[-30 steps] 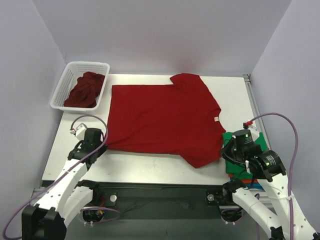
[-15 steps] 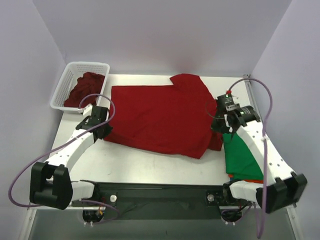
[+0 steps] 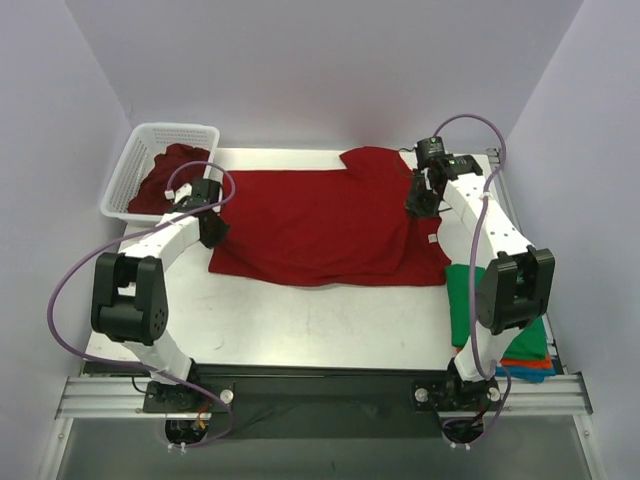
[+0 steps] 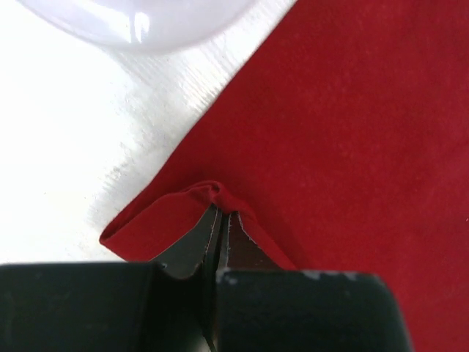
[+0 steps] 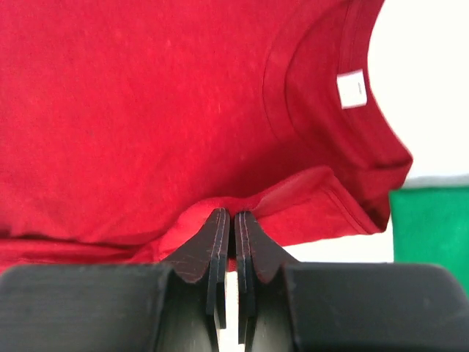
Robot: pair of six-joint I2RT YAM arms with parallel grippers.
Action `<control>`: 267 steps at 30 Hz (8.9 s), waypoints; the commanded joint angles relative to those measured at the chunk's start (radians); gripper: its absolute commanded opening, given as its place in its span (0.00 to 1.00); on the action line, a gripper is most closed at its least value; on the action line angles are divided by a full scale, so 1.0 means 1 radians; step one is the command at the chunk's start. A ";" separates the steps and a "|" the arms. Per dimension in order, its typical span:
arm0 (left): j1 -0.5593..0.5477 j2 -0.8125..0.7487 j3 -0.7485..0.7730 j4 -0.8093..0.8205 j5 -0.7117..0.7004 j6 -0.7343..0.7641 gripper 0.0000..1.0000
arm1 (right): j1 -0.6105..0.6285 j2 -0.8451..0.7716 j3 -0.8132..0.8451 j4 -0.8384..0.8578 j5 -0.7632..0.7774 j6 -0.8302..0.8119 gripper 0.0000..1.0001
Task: Fold and stack the t-shirts
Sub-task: Fold the flattened tshirt in 1/3 of the way
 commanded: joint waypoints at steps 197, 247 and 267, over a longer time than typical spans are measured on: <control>0.006 -0.287 -0.315 0.048 -0.117 -0.198 0.53 | 0.233 -0.362 -0.875 0.514 -0.051 0.339 0.53; 0.015 -0.171 -0.234 0.000 -0.167 -0.209 0.53 | 0.243 -0.006 -0.371 0.494 -0.099 0.198 0.00; 0.007 -0.129 -0.255 -0.023 -0.147 -0.234 0.17 | 0.240 -0.035 -0.386 0.494 -0.096 0.192 0.00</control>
